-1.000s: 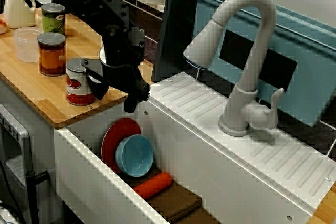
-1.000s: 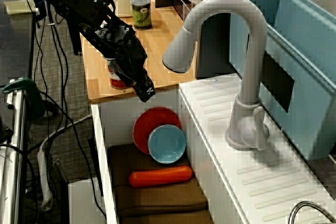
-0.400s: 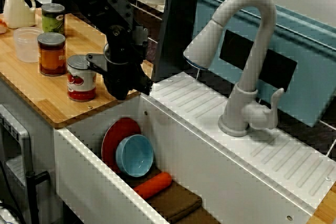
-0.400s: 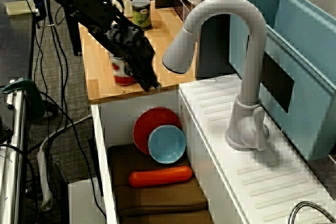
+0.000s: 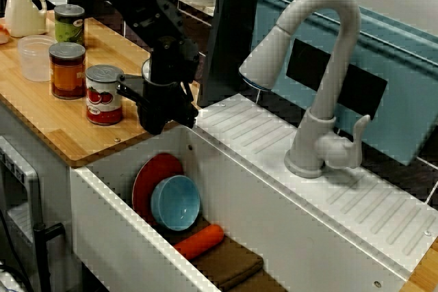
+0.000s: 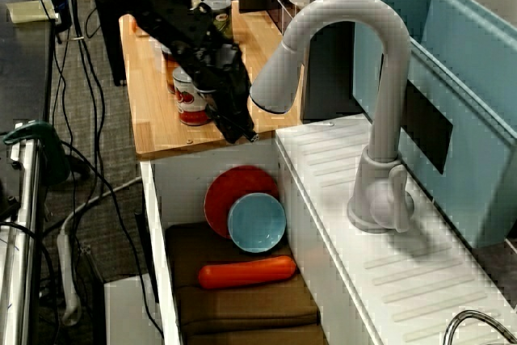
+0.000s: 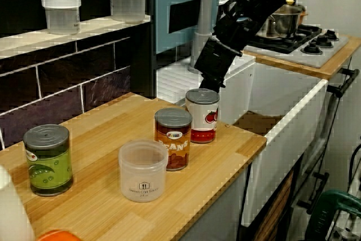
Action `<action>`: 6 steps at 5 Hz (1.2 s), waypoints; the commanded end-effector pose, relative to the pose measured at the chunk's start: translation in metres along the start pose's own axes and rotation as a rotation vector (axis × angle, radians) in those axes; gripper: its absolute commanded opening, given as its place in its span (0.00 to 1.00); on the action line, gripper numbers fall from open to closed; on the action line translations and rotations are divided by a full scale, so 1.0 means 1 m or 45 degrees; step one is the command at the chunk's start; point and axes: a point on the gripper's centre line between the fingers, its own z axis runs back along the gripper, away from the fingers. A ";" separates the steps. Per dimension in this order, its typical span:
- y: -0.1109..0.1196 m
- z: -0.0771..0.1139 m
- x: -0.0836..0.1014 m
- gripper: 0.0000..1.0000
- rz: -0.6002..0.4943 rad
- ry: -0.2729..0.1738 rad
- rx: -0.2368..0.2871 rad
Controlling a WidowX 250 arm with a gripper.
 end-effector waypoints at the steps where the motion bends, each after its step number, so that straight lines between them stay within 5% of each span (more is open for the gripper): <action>1: 0.025 0.027 0.024 0.00 -0.051 0.097 -0.017; 3: 0.044 0.045 0.027 0.00 -0.226 0.206 0.012; 6: 0.077 0.027 0.043 0.00 -0.227 0.194 0.092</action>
